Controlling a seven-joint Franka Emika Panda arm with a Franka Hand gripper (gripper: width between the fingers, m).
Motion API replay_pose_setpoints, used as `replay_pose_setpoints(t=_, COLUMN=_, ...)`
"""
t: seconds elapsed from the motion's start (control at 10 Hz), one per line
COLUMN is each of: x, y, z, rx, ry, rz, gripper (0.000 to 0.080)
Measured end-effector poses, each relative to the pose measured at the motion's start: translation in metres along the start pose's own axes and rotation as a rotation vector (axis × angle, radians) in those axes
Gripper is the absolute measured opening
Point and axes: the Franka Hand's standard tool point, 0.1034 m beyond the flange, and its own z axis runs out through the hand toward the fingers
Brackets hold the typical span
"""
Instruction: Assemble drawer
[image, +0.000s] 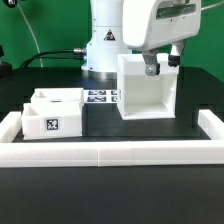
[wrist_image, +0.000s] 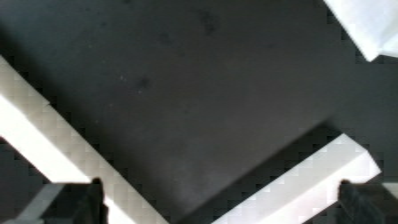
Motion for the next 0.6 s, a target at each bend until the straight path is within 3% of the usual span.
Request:
replay_pose_setpoints(t=0.3, x=-0.002, y=-0.002, z=0.000, rx=0.000, ry=0.003, rz=0.029, gripper=0.0650)
replay_pose_setpoints(t=0.6, x=-0.025, y=-0.032, z=-0.008, rx=0.003, ry=-0.017, rz=0.231, gripper=0.0650)
